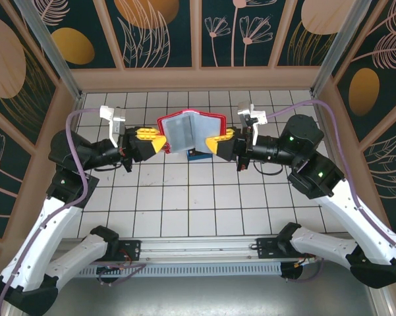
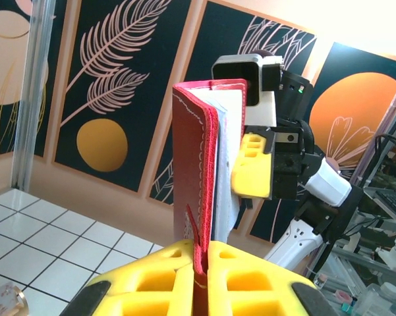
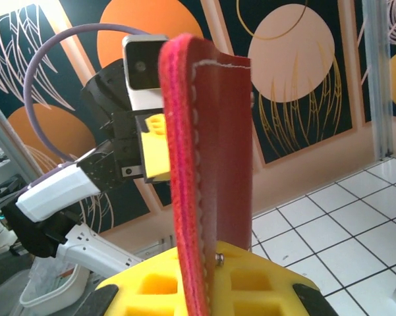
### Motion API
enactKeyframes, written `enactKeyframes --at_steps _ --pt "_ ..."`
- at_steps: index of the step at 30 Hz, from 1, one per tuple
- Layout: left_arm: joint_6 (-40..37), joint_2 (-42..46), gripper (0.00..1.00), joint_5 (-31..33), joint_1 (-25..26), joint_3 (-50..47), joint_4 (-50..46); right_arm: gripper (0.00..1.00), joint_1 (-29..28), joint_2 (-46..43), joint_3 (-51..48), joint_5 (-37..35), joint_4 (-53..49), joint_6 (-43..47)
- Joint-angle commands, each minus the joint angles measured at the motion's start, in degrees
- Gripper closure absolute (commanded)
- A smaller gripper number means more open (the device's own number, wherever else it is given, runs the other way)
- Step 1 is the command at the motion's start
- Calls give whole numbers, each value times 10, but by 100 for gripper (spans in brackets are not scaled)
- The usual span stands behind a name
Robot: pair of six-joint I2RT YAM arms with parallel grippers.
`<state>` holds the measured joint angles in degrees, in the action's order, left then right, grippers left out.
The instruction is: Take the credit cards out of the card holder
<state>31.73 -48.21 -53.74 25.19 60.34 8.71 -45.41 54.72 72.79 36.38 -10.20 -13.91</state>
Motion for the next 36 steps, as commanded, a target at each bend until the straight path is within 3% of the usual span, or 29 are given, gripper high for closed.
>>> enactKeyframes --at_steps 1,2,3,11,19,25,36 --pt "-13 1 80 -1 1 18 -7 100 1 -8 -5 36 45 -10" --pt "-17 2 69 7 1 20 -13 100 1 -8 -5 35 42 -10" --pt "-20 2 68 12 1 20 -19 100 1 -9 -5 34 42 -9" --pt "-18 -2 70 13 1 21 -18 100 1 -6 -5 37 40 -12" --pt "-18 -8 61 0 1 22 -19 100 1 -3 -6 18 35 -11" --pt "-44 10 59 51 1 25 -54 100 1 -14 -6 -12 29 -8" --pt "-28 5 56 33 1 27 -36 100 1 -16 -8 -8 32 -13"
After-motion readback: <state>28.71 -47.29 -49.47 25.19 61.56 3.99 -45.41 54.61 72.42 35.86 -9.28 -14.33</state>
